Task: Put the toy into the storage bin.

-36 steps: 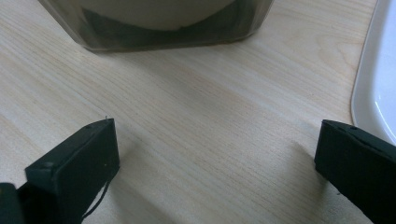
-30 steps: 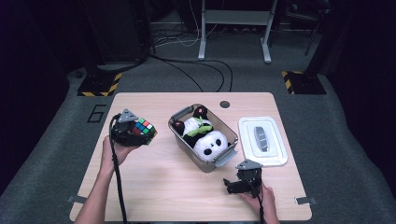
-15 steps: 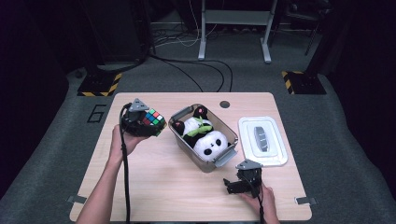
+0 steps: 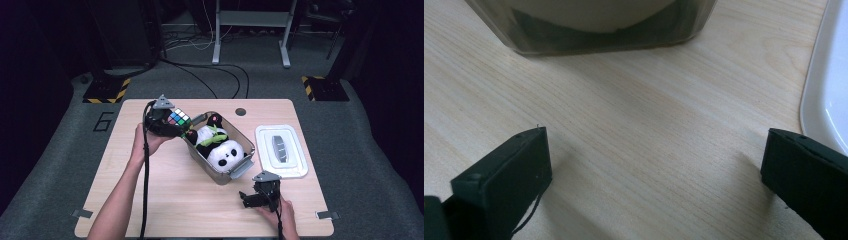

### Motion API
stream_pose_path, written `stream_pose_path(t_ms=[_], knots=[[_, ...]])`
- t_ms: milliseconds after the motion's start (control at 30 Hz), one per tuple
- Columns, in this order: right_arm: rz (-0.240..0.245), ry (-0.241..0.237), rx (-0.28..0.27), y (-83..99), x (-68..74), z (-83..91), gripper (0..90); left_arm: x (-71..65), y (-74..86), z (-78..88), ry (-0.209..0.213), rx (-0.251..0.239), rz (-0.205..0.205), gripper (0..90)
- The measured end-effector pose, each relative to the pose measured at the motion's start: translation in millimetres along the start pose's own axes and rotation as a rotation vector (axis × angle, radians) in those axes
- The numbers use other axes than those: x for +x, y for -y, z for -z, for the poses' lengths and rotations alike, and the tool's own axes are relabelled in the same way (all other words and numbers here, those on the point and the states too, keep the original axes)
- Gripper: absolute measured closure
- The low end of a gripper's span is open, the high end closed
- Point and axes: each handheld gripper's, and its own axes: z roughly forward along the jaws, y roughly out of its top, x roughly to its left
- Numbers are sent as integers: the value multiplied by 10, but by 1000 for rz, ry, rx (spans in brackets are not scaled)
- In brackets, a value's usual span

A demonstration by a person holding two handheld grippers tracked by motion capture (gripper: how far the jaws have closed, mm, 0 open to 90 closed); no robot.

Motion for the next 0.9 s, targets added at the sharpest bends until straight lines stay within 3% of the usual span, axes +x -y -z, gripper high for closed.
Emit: stream_pose_path(t_ms=[200,533,900], knots=[[1,0,-1,0,-1,0,0,-53,-115,-173,31,3,-9,337],[-8,5,-2,-2,5,-2,0,-152,-240,-549,63,54,-29,337],[-4,6,-4,-1,2,-3,0,-137,-214,-925,68,133,-32,336]])
